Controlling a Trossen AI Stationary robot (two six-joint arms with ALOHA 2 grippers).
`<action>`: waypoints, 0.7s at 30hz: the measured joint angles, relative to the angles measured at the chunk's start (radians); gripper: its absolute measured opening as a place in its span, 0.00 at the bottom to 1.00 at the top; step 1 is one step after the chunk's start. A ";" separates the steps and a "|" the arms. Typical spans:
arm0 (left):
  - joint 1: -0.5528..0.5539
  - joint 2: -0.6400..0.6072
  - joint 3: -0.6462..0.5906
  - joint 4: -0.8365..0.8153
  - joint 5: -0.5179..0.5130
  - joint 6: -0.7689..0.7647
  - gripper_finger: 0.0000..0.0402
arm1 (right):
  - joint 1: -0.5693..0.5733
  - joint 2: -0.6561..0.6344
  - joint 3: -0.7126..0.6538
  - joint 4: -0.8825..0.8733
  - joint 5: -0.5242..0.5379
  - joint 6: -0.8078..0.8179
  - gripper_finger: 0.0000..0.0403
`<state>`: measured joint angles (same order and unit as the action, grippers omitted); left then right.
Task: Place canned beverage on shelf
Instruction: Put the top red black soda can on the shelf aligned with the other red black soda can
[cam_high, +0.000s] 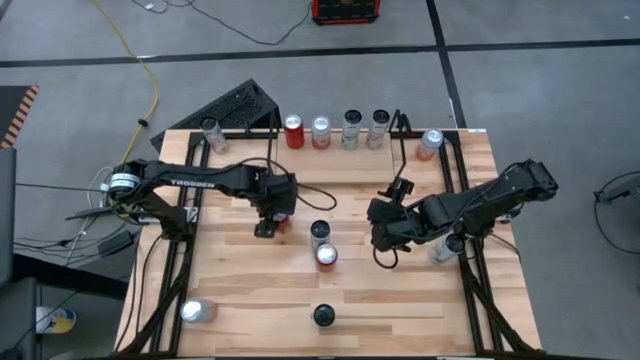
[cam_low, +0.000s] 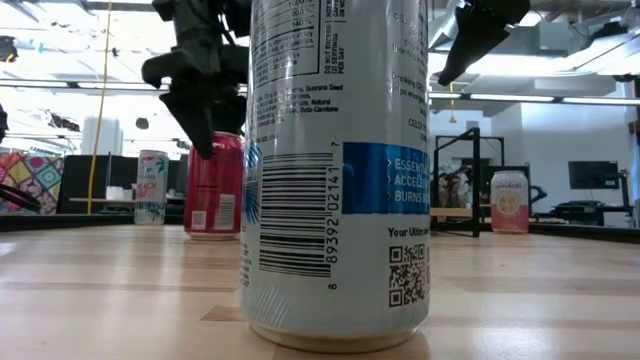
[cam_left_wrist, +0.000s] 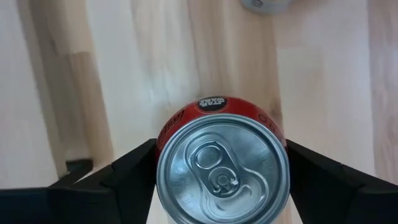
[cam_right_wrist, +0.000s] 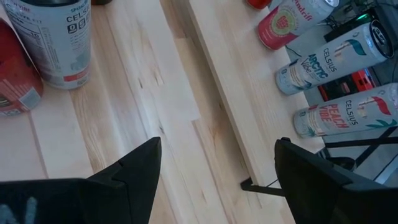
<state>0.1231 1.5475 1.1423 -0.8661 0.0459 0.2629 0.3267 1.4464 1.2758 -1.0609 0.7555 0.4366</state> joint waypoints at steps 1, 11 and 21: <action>-0.005 0.000 0.000 0.000 0.008 0.015 0.70 | 0.000 0.000 0.000 0.000 0.000 0.000 0.72; -0.093 0.001 0.003 -0.011 -0.007 0.031 0.85 | 0.000 0.000 0.000 0.000 0.000 0.000 0.72; -0.103 0.002 0.120 -0.110 -0.036 -0.138 0.97 | -0.010 0.000 0.000 0.002 0.001 0.000 0.72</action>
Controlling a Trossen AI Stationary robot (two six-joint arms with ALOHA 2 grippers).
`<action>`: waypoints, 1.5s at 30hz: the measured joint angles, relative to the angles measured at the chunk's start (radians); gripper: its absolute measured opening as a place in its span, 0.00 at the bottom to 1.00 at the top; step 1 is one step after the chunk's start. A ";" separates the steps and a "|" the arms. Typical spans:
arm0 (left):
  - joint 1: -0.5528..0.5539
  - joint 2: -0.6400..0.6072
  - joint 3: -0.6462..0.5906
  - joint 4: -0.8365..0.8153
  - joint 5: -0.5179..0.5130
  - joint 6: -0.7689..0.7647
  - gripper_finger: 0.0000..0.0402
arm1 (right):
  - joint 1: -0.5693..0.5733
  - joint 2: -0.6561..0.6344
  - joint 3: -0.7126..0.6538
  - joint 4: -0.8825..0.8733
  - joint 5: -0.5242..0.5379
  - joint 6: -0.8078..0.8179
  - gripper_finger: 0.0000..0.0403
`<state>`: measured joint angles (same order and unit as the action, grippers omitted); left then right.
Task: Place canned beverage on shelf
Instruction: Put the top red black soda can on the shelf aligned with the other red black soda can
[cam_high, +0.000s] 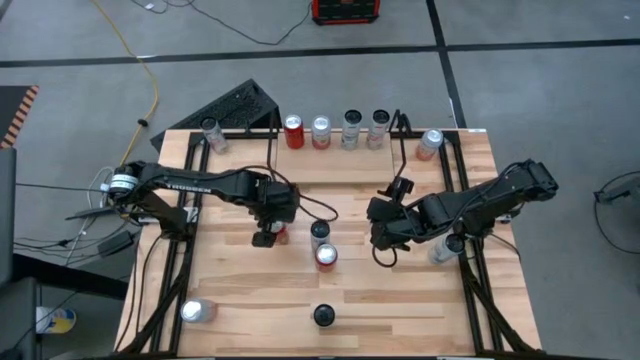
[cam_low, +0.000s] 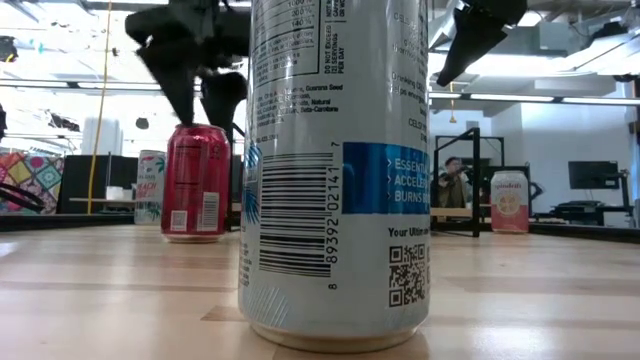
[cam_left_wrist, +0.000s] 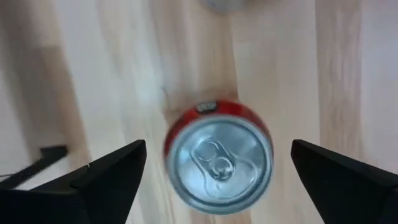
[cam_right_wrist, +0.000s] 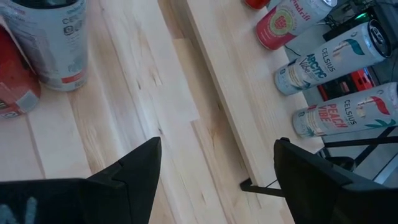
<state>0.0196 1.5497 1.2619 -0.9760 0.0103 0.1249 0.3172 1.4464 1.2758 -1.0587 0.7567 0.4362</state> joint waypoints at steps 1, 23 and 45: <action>0.000 0.000 0.021 -0.023 -0.020 -0.035 0.97 | 0.000 0.000 0.000 0.000 0.000 0.000 0.72; 0.000 0.003 0.062 -0.078 -0.128 -1.010 0.94 | 0.011 0.000 -0.012 0.022 0.000 -0.004 0.72; -0.058 0.188 0.062 -0.061 -0.121 -0.930 0.88 | 0.010 0.000 -0.123 0.084 -0.052 -0.027 0.72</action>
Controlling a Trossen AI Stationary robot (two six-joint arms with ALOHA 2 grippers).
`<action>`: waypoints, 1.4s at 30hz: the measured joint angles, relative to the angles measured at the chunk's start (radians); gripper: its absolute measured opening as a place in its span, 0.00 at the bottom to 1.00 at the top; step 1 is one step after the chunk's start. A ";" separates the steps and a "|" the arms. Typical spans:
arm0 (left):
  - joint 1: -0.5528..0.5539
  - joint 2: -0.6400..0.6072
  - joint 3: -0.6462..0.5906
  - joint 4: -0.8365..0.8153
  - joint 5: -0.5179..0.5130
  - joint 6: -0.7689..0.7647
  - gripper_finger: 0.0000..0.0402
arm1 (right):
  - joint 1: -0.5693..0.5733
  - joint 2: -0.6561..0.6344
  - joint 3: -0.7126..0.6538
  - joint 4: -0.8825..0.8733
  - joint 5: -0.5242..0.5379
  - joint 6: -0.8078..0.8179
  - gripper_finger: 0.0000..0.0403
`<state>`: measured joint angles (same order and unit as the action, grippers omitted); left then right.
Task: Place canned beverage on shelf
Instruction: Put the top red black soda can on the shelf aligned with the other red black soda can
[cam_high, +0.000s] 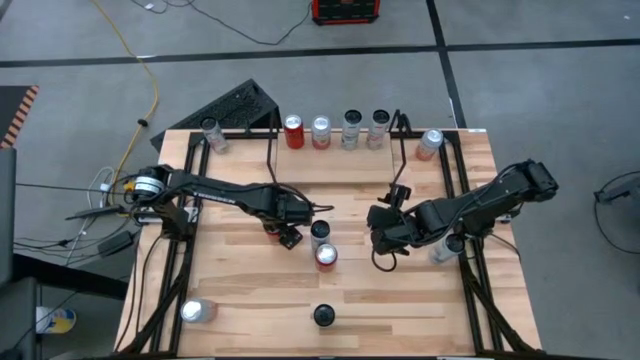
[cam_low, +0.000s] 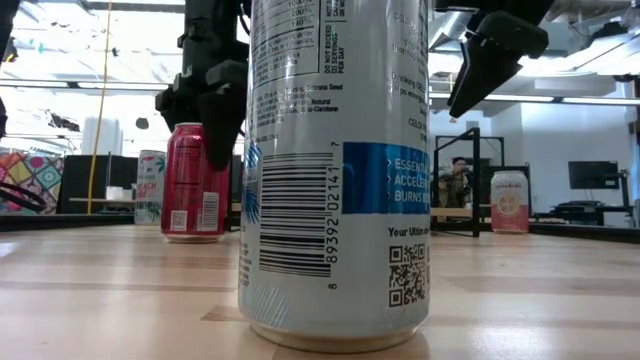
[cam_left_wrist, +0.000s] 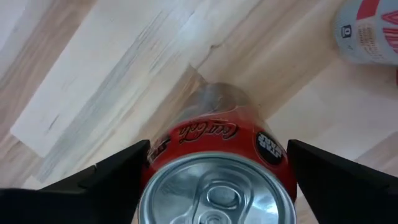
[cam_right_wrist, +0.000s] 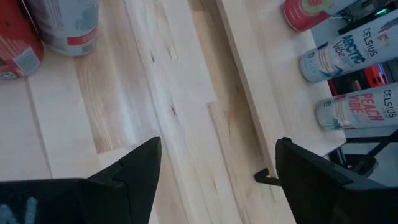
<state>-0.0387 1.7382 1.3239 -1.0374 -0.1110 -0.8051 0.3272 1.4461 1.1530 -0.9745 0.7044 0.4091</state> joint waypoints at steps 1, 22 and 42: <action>0.000 0.000 0.000 -0.001 -0.001 0.000 0.85 | -0.003 0.000 0.000 0.000 0.000 0.000 0.72; -0.112 -0.003 0.000 -0.049 -0.028 1.120 0.80 | -0.010 0.000 0.001 0.083 -0.002 0.000 0.72; -0.076 -0.147 0.000 0.028 0.019 0.899 0.90 | -0.021 0.000 0.001 0.098 -0.001 -0.018 0.72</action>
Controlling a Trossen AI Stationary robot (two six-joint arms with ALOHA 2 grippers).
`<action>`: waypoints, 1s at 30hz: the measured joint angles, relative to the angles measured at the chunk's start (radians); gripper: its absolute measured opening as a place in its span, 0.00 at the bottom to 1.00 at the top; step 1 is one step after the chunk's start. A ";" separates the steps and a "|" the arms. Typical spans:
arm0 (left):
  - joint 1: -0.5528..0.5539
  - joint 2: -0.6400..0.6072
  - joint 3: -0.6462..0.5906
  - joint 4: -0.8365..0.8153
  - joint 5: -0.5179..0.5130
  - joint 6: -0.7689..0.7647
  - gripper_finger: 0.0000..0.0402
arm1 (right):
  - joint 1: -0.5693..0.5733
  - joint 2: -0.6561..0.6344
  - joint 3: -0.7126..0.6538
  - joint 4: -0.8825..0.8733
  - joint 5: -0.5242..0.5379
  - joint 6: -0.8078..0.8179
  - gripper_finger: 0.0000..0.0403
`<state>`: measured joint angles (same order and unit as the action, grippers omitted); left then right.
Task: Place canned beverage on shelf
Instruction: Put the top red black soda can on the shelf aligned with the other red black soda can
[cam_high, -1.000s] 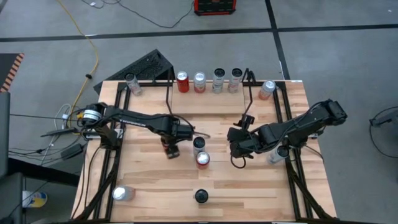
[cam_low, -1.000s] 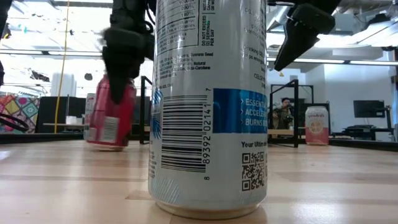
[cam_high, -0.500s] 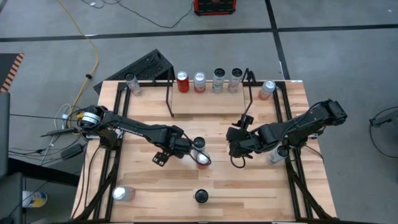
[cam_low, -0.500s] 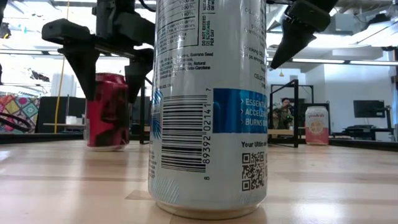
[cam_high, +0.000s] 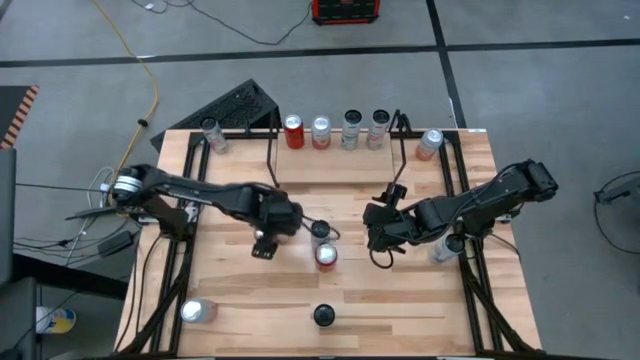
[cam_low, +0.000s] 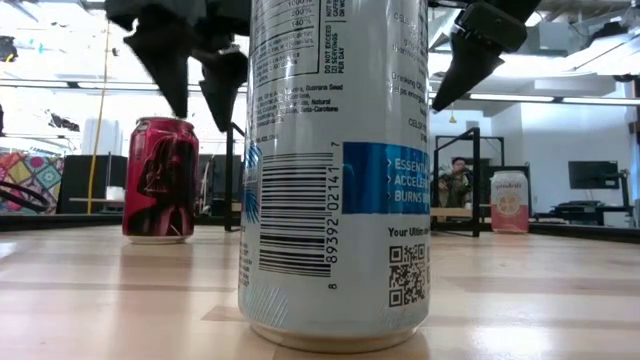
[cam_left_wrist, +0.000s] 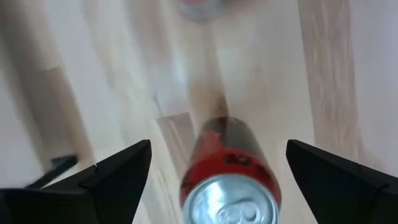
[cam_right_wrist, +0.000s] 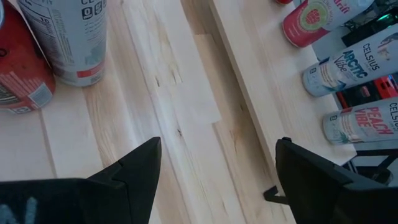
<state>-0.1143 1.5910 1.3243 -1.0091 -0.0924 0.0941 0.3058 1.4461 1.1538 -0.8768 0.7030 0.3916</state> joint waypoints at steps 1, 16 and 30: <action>0.008 -0.019 0.000 0.002 -0.001 -0.039 0.90 | 0.000 0.000 0.000 0.000 0.000 0.000 0.72; 0.087 -0.056 0.000 -0.087 0.101 -0.863 0.90 | 0.000 0.000 0.000 0.003 0.000 0.000 0.72; 0.054 0.102 0.000 -0.124 0.105 -0.801 0.90 | 0.002 0.000 0.000 -0.004 -0.006 0.000 0.72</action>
<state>-0.0606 1.6929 1.3245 -1.1328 0.0129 -0.7071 0.3073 1.4464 1.1538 -0.8806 0.6968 0.3916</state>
